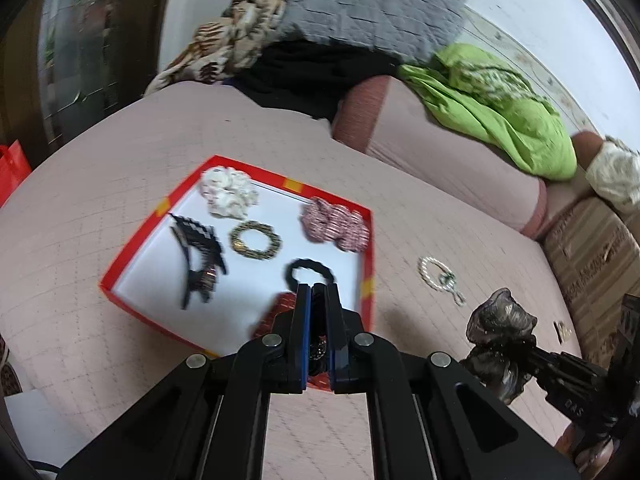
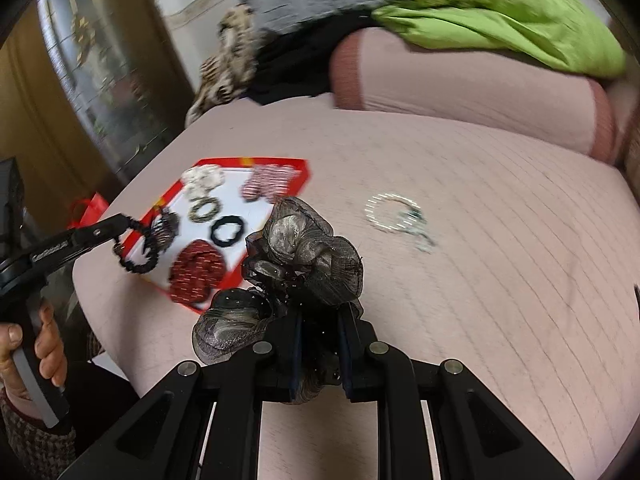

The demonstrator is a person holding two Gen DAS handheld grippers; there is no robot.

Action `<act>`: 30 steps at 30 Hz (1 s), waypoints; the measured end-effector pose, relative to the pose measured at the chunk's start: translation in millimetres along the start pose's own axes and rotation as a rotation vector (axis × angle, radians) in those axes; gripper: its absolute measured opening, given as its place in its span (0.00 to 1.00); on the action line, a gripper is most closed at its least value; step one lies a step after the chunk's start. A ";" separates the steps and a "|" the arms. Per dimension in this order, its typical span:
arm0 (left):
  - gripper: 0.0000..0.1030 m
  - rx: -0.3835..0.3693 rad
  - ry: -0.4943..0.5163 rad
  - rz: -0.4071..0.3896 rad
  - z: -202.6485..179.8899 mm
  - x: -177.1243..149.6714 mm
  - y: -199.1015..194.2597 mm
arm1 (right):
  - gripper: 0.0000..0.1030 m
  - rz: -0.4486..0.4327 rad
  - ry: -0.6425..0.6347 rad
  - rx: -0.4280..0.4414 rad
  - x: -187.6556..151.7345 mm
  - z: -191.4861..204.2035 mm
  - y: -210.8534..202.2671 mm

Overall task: Organize jewelry
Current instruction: 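Carry the black bracelet and grey scrunchie into the tray and open both tools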

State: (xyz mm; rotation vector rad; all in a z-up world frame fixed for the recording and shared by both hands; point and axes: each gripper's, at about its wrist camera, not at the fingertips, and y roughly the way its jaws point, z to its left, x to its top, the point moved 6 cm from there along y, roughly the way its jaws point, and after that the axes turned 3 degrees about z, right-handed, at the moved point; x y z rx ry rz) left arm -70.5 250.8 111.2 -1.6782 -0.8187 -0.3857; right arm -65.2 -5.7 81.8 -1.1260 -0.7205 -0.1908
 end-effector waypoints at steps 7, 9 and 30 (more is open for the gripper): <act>0.06 0.014 -0.079 -0.012 43.4 8.8 3.9 | 0.16 0.008 -0.079 0.016 19.5 41.1 18.6; 0.06 0.019 -0.094 -0.009 52.8 9.2 5.8 | 0.16 0.011 -0.094 0.021 25.2 49.6 25.3; 0.06 0.047 -0.111 0.123 78.9 -12.8 59.2 | 0.16 0.058 -0.095 -0.004 104.0 102.1 141.9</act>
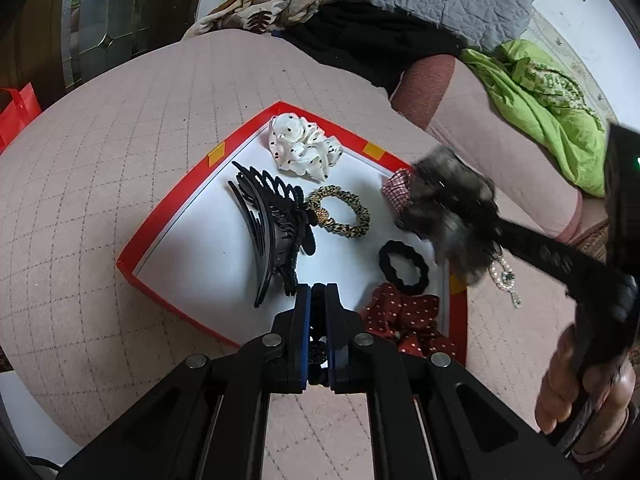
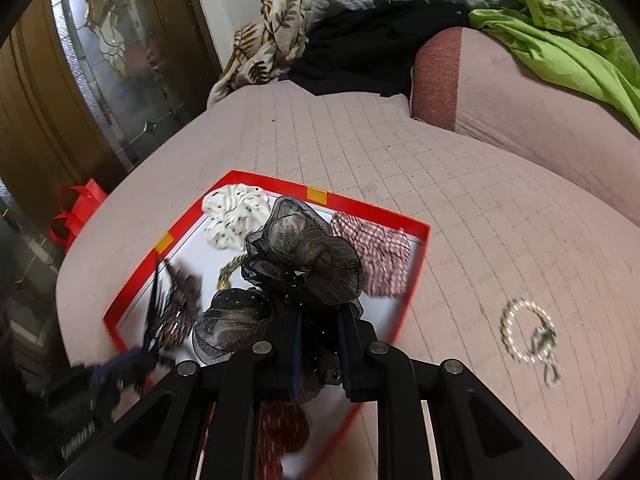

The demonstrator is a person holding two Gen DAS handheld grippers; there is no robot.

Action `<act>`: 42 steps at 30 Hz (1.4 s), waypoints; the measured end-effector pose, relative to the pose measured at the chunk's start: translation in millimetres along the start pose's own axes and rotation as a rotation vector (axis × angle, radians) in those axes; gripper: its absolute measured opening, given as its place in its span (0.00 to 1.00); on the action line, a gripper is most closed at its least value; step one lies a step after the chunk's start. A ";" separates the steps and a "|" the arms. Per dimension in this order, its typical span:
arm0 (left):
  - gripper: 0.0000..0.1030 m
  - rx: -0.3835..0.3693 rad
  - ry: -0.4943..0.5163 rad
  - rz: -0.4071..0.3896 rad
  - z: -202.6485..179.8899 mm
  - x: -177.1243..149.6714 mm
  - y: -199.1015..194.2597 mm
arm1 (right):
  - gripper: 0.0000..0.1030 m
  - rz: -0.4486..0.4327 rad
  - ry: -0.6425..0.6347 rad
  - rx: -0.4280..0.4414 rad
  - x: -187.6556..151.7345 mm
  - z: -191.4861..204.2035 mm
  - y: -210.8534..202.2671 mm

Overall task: Organize jewelry
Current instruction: 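Carry the black bracelet and grey scrunchie into the tray and open both tools, then grasp the pearl bracelet with left tool while right tool grasps pale green bead bracelet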

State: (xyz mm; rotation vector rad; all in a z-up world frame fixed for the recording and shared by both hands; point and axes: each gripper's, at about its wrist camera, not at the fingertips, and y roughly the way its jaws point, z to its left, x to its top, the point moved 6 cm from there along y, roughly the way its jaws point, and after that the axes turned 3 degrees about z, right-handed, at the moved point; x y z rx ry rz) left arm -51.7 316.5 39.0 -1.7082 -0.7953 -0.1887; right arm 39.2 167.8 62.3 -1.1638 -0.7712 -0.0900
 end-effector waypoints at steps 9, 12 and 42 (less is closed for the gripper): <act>0.06 0.023 0.008 0.019 1.3 -0.1 14.1 | 0.17 0.060 0.049 0.013 26.4 3.3 54.2; 0.06 0.014 0.009 0.014 0.6 -0.2 14.0 | 0.17 0.071 0.057 0.020 32.2 4.2 65.4; 0.33 -0.066 -0.032 -0.112 -9.8 3.9 -17.4 | 0.52 -0.070 0.089 -0.070 10.5 -71.4 -42.4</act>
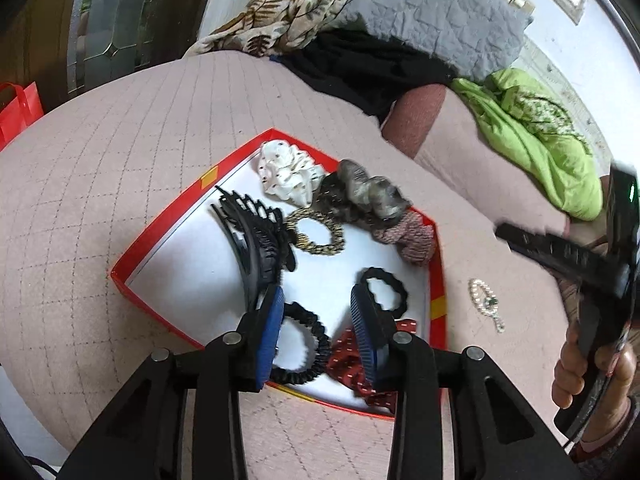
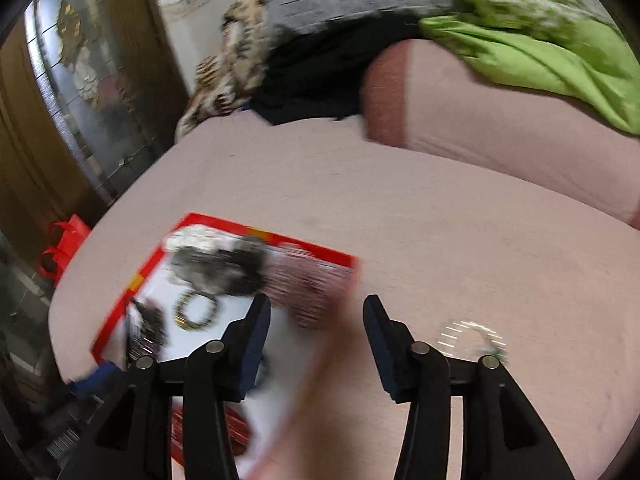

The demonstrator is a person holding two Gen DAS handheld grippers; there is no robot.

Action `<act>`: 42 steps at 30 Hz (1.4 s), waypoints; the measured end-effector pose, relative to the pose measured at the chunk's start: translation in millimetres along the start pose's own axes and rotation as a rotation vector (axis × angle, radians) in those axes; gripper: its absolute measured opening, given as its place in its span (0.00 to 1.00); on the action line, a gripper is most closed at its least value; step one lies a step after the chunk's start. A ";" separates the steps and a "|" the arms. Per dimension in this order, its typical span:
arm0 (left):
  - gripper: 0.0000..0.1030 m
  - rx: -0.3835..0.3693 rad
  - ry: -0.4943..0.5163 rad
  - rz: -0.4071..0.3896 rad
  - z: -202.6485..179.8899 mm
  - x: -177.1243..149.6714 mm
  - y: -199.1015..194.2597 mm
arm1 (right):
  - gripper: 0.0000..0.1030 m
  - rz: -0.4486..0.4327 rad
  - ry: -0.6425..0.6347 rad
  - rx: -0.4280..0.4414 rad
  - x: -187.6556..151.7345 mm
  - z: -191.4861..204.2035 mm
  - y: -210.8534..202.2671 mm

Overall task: Organize jewelry
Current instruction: 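Grasp the pearl bracelet with left tool while right tool grasps pale green bead bracelet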

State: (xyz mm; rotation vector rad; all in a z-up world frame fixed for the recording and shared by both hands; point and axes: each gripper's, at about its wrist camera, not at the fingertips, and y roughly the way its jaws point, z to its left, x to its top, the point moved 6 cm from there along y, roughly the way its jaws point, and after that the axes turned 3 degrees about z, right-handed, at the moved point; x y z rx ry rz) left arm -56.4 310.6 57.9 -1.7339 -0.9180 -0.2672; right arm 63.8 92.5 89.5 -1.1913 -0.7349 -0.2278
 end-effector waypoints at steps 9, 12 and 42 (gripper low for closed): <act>0.33 -0.116 0.115 -0.032 -51.5 -10.7 -8.9 | 0.45 0.095 0.162 -0.149 -64.8 -140.3 -3.2; 0.33 -0.131 0.143 -0.017 -65.1 -15.8 -2.8 | 0.39 0.134 0.198 -0.140 -76.3 -157.9 14.2; 0.34 -0.048 0.423 0.277 -257.8 -46.9 154.2 | 0.08 0.091 0.323 -0.047 -172.5 -237.4 -43.8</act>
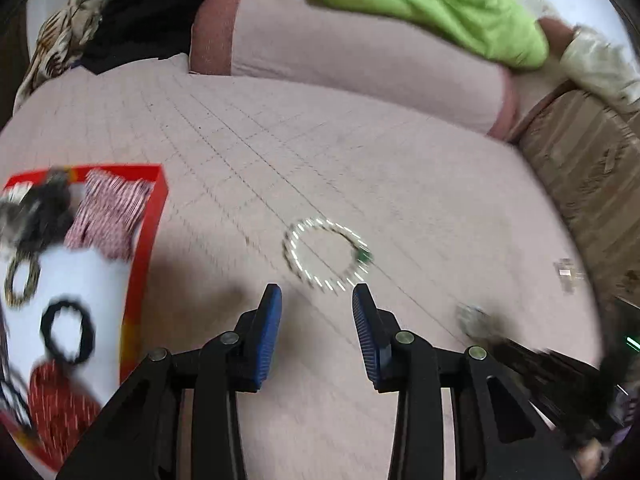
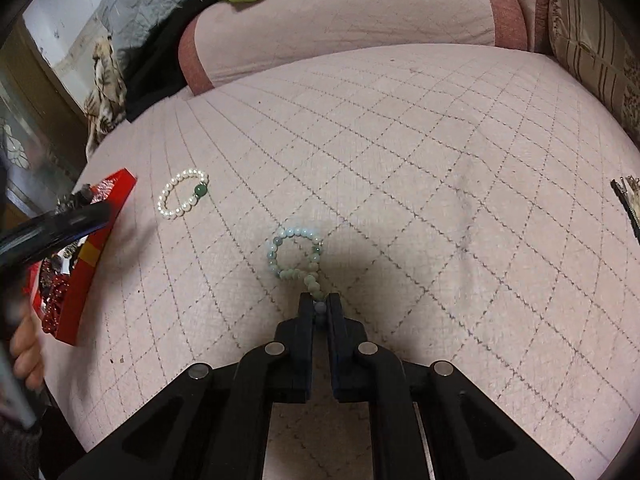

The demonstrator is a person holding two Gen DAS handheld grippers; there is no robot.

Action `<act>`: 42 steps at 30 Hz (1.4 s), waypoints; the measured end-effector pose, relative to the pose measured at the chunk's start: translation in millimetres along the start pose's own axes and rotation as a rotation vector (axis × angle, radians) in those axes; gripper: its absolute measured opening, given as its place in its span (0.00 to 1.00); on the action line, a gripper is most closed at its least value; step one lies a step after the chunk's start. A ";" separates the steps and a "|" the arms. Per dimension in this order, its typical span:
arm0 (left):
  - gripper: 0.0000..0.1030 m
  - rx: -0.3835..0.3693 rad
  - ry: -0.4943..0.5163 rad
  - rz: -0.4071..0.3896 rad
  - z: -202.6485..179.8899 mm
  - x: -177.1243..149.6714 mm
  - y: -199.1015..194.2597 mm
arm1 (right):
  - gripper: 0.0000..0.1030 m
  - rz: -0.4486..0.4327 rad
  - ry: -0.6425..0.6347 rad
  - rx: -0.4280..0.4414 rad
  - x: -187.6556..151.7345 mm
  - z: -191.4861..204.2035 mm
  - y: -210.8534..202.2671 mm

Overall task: Organize jewelry
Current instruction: 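Grasp the pearl bracelet with left tool while right tool grasps pale green bead bracelet, then carry the pearl and green bracelets into the tray and open both tools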

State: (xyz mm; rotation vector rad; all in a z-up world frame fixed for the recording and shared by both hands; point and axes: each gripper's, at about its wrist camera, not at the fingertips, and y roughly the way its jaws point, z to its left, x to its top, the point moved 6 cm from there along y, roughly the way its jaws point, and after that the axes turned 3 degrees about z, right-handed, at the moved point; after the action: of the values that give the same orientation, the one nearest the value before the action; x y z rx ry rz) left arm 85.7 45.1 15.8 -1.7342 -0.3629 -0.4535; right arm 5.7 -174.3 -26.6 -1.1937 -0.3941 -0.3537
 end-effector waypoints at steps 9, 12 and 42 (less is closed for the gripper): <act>0.34 0.032 -0.037 0.043 11.2 22.6 49.8 | 0.19 -0.037 -0.057 0.002 3.2 5.4 3.4; 0.34 0.067 0.000 0.033 4.9 21.6 53.4 | 0.19 -0.052 -0.079 -0.017 3.1 7.7 5.6; 0.09 -0.017 -0.037 -0.237 56.7 -23.5 -167.8 | 0.06 -0.147 -0.142 0.116 4.4 91.9 -91.6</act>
State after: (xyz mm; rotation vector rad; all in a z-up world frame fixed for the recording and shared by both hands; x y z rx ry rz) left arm -8.9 135.2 137.7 -1.7256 -0.5968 -0.5969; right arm -43.0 -118.0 79.8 -1.0820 -0.6203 -0.3692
